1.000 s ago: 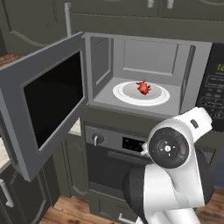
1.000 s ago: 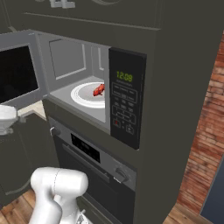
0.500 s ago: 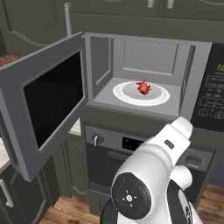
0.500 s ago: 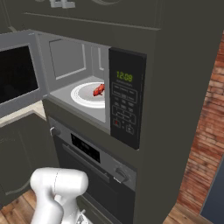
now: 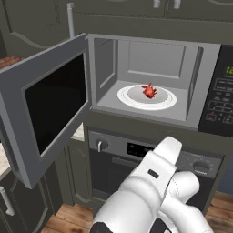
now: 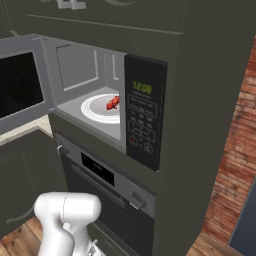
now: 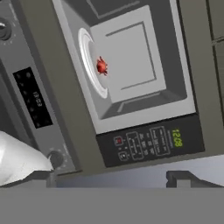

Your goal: Transport the fish from the fridge to the microwave and turn on the microwave.

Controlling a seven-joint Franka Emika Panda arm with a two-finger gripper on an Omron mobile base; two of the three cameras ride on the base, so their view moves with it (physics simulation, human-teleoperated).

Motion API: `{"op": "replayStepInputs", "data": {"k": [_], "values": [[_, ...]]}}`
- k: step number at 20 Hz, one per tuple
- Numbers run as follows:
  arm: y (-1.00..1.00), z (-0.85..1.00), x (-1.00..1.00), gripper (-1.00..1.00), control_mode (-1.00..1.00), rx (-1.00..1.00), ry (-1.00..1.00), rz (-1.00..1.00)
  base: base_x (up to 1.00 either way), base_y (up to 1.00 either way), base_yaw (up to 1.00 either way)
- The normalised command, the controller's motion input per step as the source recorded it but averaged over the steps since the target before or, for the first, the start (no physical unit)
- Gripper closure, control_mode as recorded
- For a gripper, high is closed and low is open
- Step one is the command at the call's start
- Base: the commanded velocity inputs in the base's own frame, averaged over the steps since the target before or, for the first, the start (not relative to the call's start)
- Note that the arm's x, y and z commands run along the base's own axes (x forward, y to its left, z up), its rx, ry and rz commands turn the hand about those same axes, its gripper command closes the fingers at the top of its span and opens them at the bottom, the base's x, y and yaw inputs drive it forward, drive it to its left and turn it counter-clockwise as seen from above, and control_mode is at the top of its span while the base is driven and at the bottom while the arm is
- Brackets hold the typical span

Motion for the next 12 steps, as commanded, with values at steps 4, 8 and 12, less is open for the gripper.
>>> {"op": "replayStepInputs", "data": {"k": [4,8,12], "values": [[0.28,-0.18,-0.04,-1.00,-1.00,-0.18,0.00,0.03,0.00,0.00,0.00],[0.31,-0.14,-0.06,-1.00,-1.00,-0.18,-0.05,0.03,0.00,0.00,0.00],[0.36,-0.13,-0.14,-1.00,-1.00,-0.21,-0.15,0.04,0.00,0.00,0.00]]}}
